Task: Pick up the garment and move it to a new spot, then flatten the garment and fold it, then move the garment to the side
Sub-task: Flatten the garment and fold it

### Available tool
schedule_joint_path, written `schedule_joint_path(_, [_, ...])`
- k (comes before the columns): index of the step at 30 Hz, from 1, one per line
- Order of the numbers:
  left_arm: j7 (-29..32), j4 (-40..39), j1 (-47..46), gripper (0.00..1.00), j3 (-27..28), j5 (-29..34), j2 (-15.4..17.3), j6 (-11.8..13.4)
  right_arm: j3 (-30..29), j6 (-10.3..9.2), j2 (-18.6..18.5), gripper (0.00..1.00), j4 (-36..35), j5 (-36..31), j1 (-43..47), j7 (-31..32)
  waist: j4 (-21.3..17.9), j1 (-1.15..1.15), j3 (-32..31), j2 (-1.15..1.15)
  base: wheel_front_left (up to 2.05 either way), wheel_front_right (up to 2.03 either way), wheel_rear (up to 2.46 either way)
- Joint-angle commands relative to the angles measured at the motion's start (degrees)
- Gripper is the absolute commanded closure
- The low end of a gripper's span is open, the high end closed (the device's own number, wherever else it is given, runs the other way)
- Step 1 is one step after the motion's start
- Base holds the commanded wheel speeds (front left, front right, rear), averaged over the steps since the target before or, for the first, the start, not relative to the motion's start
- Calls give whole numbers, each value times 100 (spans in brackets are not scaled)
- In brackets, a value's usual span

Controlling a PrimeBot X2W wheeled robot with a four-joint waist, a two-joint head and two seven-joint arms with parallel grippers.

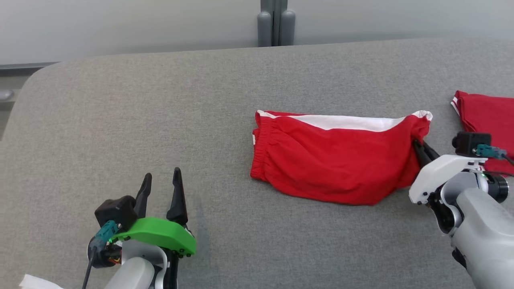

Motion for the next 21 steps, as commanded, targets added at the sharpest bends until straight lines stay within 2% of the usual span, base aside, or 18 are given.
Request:
schedule_joint_path(1, [-18, 26, 100, 0, 11, 29, -27, -17, 19, -9, 78, 100, -100, -74, -52, 30, 149, 0, -116, 0, 0, 0, 0])
schedule_joint_path(11, [-18, 55, 148, 0, 75, 70, -209, -152, 356, -9, 776, 100, -824, -255, -299, 488, 678, 0, -276, 0, 0, 0, 0])
schedule_joint_path(15, [-18, 56, 74, 0, 94, 100, -290, -221, 480, -9, 1060, 100, -818, -309, -403, 676, 880, 0, -200, 0, 0, 0, 0])
schedule_joint_path(21, [-17, 111, -26, 0, 163, 165, -371, -291, 660, -9, 1284, 100, -546, -357, -534, 855, 1072, 0, -70, 0, 0, 0, 0])
